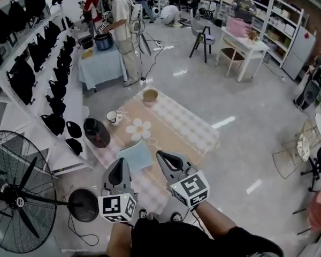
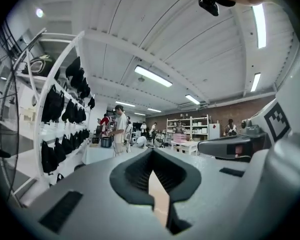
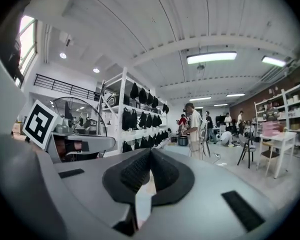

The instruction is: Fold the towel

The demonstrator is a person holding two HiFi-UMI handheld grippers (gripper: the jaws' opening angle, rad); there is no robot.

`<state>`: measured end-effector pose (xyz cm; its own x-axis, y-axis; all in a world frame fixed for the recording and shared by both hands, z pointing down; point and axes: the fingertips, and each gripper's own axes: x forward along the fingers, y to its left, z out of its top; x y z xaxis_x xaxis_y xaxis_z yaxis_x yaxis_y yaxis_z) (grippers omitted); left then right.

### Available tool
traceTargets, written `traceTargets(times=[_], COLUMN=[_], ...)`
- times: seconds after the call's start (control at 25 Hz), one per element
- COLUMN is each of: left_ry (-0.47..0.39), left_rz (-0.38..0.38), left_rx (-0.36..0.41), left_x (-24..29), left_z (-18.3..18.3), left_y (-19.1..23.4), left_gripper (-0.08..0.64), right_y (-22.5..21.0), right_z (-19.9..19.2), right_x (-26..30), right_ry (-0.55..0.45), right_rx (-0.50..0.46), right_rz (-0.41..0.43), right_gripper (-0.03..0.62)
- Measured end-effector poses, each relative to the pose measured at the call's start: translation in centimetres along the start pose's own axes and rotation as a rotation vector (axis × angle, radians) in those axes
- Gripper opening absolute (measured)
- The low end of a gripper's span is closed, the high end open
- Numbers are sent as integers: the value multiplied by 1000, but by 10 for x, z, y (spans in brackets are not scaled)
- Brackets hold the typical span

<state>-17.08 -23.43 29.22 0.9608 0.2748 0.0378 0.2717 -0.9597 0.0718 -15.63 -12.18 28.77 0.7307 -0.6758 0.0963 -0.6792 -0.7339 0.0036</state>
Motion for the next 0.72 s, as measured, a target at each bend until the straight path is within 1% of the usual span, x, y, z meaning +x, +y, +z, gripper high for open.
traceTargets(times=[0.08, 0.24, 0.44, 0.56, 0.72], left_ry=[-21, -39, -46, -43, -56], left_rz=[9, 9, -13, -11, 4], left_rx=[12, -24, 37, 30, 34], left_x=[-4, -4, -9, -12, -18], left_z=[8, 16, 25, 25, 28], left_y=[4, -1, -6, -2, 7], left_gripper=[5, 5, 5, 5, 5], right_y=[2, 1, 11, 12, 11], right_z=[14, 30, 39, 40, 36], right_x=[-1, -11, -7, -8, -9], right_ry=[-30, -60, -89, -97, -81], right_rx=[-15, -39, -56, -65, -76], right_rz=[-18, -35, -33, -45, -61], right_gripper=[2, 2, 2, 2, 2])
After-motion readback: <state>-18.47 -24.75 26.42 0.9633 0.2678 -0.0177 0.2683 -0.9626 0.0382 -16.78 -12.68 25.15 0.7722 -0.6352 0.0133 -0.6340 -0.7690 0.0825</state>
